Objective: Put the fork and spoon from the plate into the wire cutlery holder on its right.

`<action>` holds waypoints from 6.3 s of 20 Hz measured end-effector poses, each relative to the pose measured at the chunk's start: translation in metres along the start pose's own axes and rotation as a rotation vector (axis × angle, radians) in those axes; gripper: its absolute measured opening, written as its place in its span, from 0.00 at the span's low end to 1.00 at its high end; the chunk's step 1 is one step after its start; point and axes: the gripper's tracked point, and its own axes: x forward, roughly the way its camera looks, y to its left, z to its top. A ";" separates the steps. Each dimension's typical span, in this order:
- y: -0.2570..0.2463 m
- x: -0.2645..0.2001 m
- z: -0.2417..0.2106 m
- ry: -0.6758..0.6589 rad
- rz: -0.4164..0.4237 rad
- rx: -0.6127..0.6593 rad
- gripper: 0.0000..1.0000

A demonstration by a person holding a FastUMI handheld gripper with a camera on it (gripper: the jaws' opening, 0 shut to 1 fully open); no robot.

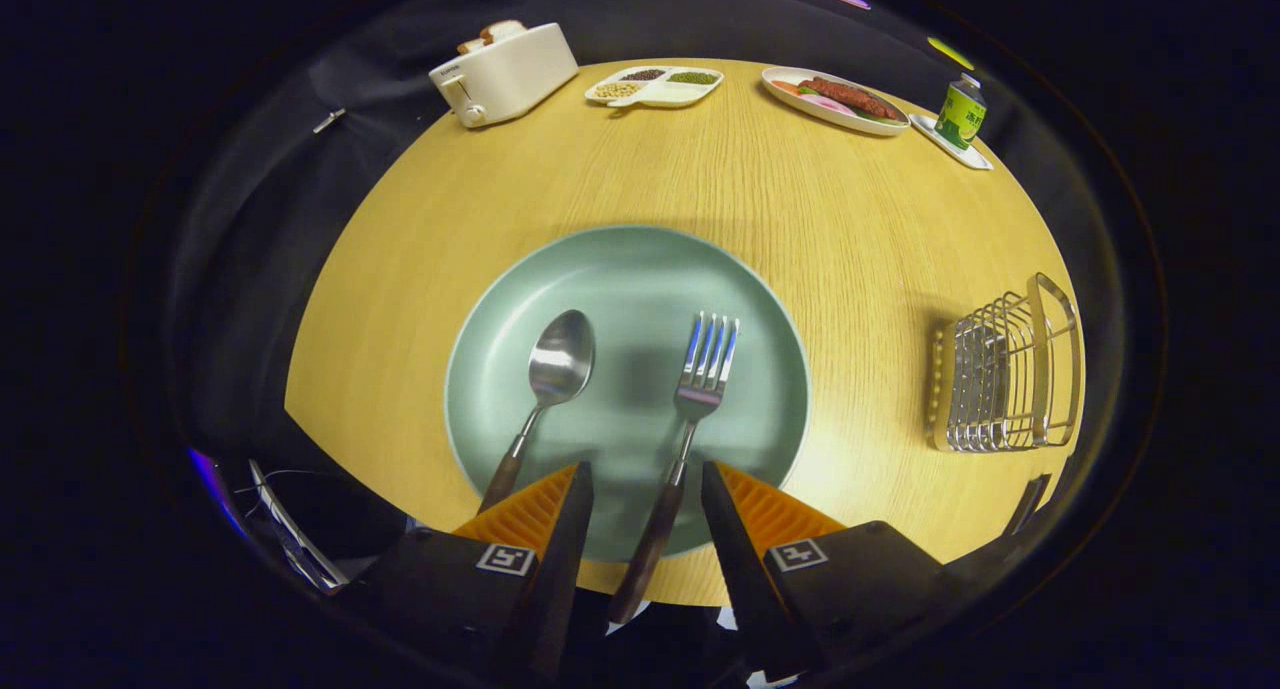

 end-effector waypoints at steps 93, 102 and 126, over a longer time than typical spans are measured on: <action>0.060 0.019 0.009 0.095 -0.014 0.066 0.15; 0.054 -0.022 0.031 0.080 0.111 0.094 0.08; -0.194 -0.159 0.060 0.316 -0.005 -0.017 0.08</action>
